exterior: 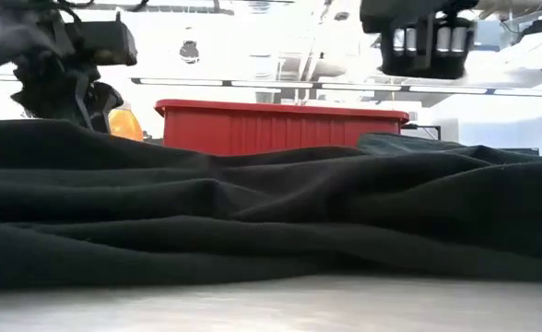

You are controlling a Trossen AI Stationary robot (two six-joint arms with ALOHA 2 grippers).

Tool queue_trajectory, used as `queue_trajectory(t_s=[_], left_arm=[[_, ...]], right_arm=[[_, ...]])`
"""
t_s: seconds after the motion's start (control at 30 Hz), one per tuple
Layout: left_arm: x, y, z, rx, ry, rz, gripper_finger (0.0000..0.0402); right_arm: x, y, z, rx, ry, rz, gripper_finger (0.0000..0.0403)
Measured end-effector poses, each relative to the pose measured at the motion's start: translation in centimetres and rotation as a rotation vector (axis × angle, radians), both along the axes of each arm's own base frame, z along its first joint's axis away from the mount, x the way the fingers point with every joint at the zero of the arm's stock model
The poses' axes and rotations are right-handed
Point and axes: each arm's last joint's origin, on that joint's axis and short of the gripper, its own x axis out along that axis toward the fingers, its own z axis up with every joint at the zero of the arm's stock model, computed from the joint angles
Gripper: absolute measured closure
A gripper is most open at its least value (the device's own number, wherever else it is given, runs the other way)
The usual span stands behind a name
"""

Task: Fold Laundry from Bin
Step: Fold the black shirt from the red laundry bin

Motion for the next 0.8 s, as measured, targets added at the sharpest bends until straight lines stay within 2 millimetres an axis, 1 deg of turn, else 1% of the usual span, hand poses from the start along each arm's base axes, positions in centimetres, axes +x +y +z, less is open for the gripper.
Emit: queue_trajectory(t_s=[0.13, 0.2, 0.47, 0.53, 0.6, 0.67, 0.73, 0.77, 0.8], left_arm=[[0.7, -0.6, -1.1, -0.064, 0.073, -0.132, 0.0223], [0.9, -0.8, -1.6, -0.063, 0.101, -0.17, 0.0223], [1.9, -0.4, -3.4, -0.041, 0.165, -0.153, 0.0223], [2.1, -0.3, -3.8, -0.042, 0.182, -0.148, 0.0229], [2.1, -0.4, -4.1, -0.05, 0.196, -0.15, 0.0253], [2.1, -0.4, -4.1, -0.055, 0.198, -0.153, 0.03], [2.0, -0.4, -3.9, -0.067, 0.194, -0.159, 0.0364], [2.0, -0.4, -3.6, -0.077, 0.187, -0.163, 0.0382], [2.0, -0.5, -3.2, -0.09, 0.172, -0.168, 0.0388]], right_arm=[[-0.5, 1.3, -0.4, 0.022, -0.039, -0.075, 0.0383], [-0.8, 1.7, -0.3, 0.011, -0.048, -0.098, 0.0383], [-1.6, 2.8, -0.4, -0.006, -0.053, -0.13, 0.0383], [-1.7, 2.9, -0.4, -0.012, -0.052, -0.13, 0.0383], [-1.7, 2.9, -0.4, -0.017, -0.049, -0.131, 0.0382], [-1.8, 2.8, -0.5, -0.025, -0.04, -0.129, 0.0382], [-1.8, 2.8, -0.5, -0.031, -0.039, -0.124, 0.0382], [-1.9, 2.8, -0.6, -0.034, -0.037, -0.123, 0.0382], [-1.9, 2.8, -0.6, -0.04, -0.034, -0.119, 0.0382]])
